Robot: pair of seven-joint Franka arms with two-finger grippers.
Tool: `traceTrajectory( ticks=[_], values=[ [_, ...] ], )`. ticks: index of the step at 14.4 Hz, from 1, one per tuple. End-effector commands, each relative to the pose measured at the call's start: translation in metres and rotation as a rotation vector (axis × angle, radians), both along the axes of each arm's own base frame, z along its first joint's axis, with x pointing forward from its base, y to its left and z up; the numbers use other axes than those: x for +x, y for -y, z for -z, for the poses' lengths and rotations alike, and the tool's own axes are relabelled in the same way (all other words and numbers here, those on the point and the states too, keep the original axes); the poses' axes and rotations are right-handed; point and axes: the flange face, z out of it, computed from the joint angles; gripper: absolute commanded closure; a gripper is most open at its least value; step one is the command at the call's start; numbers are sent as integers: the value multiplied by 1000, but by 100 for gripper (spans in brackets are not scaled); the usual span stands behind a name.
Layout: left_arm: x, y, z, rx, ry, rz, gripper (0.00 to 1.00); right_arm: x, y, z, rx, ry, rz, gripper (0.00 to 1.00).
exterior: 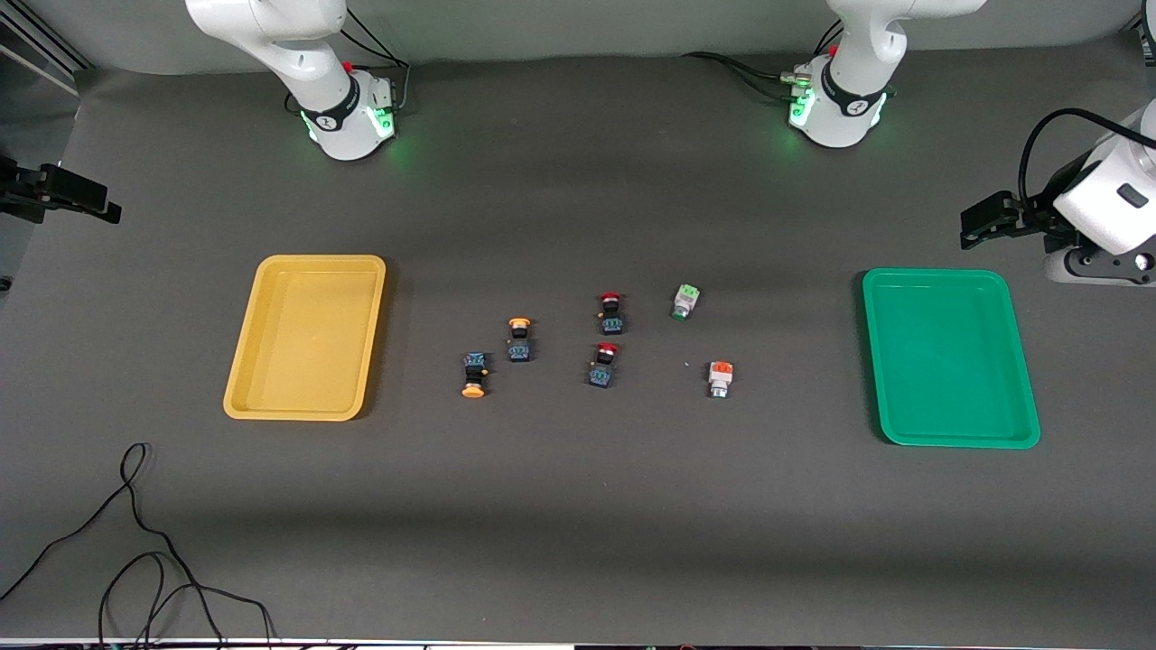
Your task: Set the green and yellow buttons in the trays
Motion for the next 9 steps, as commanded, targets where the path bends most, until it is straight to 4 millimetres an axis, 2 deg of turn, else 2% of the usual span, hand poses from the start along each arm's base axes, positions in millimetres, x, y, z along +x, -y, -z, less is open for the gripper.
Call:
traceTrajectory(
  ticks=[1, 5, 9],
  values=[
    [-2, 0, -6, 2, -3, 8, 0, -3, 0, -3, -18, 18, 37, 0],
    [-2, 0, -6, 3, -3, 7, 0, -2, -1, -5, -17, 24, 34, 0],
    [0, 1, -7, 3, 2, 8, 0, -1, -3, 8, -6, -7, 14, 0]
  ],
)
